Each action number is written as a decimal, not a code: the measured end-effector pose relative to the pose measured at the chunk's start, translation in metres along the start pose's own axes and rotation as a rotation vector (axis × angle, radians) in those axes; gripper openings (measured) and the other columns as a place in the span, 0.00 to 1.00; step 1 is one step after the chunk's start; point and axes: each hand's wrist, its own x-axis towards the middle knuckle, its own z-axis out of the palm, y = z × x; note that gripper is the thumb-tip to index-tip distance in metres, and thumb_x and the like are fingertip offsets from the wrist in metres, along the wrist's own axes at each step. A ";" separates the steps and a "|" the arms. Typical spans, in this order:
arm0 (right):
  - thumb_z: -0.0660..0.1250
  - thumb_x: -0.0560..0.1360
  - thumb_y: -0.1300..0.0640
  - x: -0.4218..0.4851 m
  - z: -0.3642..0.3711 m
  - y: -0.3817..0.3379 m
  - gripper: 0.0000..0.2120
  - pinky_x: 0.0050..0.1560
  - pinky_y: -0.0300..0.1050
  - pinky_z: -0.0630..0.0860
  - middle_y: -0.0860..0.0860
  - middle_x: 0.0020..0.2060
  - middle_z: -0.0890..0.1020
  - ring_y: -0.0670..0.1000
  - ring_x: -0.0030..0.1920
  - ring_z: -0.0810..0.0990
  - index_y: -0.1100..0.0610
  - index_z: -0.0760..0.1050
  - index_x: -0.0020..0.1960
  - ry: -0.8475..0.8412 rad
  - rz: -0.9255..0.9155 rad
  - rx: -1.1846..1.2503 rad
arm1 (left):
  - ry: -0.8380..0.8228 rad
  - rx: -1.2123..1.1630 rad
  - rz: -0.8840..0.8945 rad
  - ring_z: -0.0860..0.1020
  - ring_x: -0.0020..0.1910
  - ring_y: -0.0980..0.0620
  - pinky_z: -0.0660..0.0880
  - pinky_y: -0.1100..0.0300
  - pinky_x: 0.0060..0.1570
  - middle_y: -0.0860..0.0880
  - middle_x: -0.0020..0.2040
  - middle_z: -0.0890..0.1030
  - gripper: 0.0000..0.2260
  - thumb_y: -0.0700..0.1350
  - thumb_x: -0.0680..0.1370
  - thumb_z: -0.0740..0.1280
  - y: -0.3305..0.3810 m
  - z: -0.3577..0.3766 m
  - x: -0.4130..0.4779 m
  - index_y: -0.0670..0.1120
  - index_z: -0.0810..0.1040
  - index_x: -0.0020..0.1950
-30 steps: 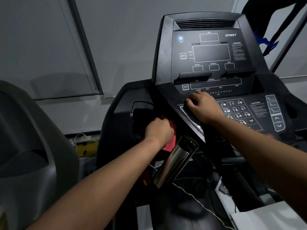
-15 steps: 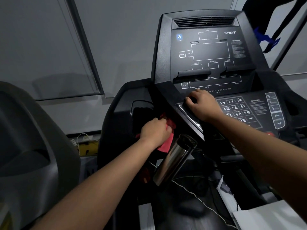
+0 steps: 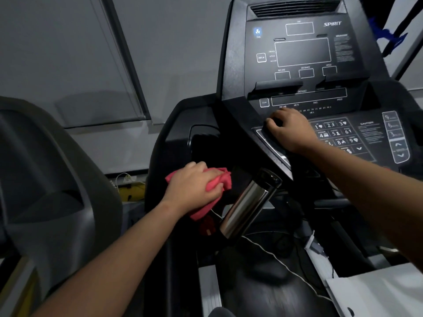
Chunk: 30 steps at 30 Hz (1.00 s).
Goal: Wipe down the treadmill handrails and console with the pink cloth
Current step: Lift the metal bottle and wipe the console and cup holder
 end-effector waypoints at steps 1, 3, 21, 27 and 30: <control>0.60 0.77 0.51 0.000 0.000 0.000 0.14 0.50 0.49 0.68 0.59 0.45 0.78 0.60 0.50 0.74 0.61 0.77 0.45 0.000 -0.002 0.000 | -0.007 0.001 -0.042 0.73 0.48 0.52 0.65 0.60 0.39 0.55 0.43 0.71 0.16 0.59 0.76 0.60 -0.006 -0.001 -0.001 0.58 0.78 0.62; 0.59 0.77 0.50 0.000 0.000 0.000 0.15 0.48 0.49 0.67 0.59 0.43 0.78 0.60 0.49 0.74 0.61 0.76 0.43 0.003 -0.006 -0.003 | 0.007 0.012 -0.123 0.72 0.50 0.52 0.66 0.59 0.40 0.55 0.45 0.71 0.15 0.58 0.77 0.61 -0.019 -0.004 -0.002 0.57 0.78 0.60; 0.61 0.77 0.51 0.002 -0.001 -0.001 0.14 0.53 0.50 0.69 0.59 0.48 0.79 0.60 0.53 0.74 0.61 0.78 0.49 0.020 -0.016 0.020 | 0.138 0.072 -0.618 0.69 0.57 0.39 0.69 0.47 0.54 0.41 0.57 0.72 0.21 0.58 0.77 0.62 -0.047 0.006 -0.010 0.50 0.72 0.66; 0.60 0.77 0.52 0.000 -0.002 -0.002 0.14 0.54 0.50 0.69 0.60 0.48 0.79 0.61 0.53 0.74 0.62 0.78 0.50 0.014 -0.011 0.003 | 0.240 0.218 -0.329 0.74 0.43 0.43 0.70 0.52 0.41 0.46 0.44 0.76 0.21 0.60 0.73 0.56 0.016 0.026 -0.029 0.50 0.80 0.52; 0.59 0.78 0.52 -0.001 -0.003 -0.003 0.15 0.53 0.50 0.68 0.60 0.49 0.78 0.60 0.53 0.74 0.62 0.78 0.51 0.006 -0.010 -0.006 | 0.263 0.214 -0.240 0.75 0.42 0.45 0.70 0.52 0.39 0.48 0.44 0.77 0.21 0.61 0.74 0.56 0.032 0.031 -0.023 0.50 0.81 0.51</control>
